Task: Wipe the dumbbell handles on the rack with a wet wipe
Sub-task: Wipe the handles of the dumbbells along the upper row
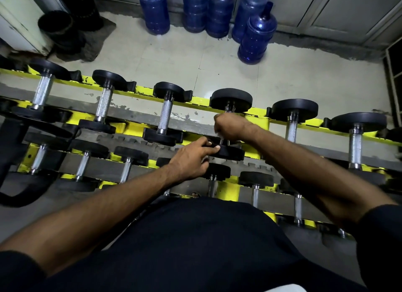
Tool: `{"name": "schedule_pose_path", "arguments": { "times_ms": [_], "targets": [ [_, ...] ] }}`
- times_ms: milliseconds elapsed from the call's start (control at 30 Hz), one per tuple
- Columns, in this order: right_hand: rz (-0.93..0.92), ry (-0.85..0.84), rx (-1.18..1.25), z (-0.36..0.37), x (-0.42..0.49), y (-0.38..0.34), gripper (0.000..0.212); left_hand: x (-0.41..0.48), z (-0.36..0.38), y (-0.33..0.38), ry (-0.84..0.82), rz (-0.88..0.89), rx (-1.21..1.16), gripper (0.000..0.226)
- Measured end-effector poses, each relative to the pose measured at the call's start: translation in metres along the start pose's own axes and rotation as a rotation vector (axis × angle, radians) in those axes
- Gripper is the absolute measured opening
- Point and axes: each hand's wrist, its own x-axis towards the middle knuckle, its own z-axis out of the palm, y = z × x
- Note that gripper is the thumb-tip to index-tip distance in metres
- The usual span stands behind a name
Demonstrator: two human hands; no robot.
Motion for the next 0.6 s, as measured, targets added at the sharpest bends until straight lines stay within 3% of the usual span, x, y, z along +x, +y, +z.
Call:
{"name": "schedule_pose_path", "arguments": {
  "times_ms": [100, 167, 300, 433, 500, 600],
  "targets": [
    [0.206, 0.343, 0.235, 0.013, -0.014, 0.02, 0.011, 0.0, -0.001, 0.001, 0.008, 0.004, 0.004, 0.052],
    [0.298, 0.458, 0.393, 0.027, -0.029, 0.02, 0.003, 0.0, -0.001, 0.001, 0.014, 0.003, -0.005, 0.051],
    [0.369, 0.332, 0.609, 0.042, -0.044, 0.019, 0.008, 0.001, -0.001, 0.001, 0.016, -0.005, -0.015, 0.048],
    [0.55, 0.522, 0.981, 0.038, -0.035, 0.027, 0.017, 0.002, -0.002, 0.0, 0.006, -0.009, -0.017, 0.048],
    [0.643, 0.589, 1.127, 0.042, -0.029, 0.028, 0.011, 0.002, -0.002, 0.0, 0.005, -0.013, -0.018, 0.049],
    [0.705, 0.476, 1.189, 0.055, -0.033, 0.026, 0.009, 0.001, -0.002, 0.001, 0.003, -0.021, -0.014, 0.048]
  ]
}}
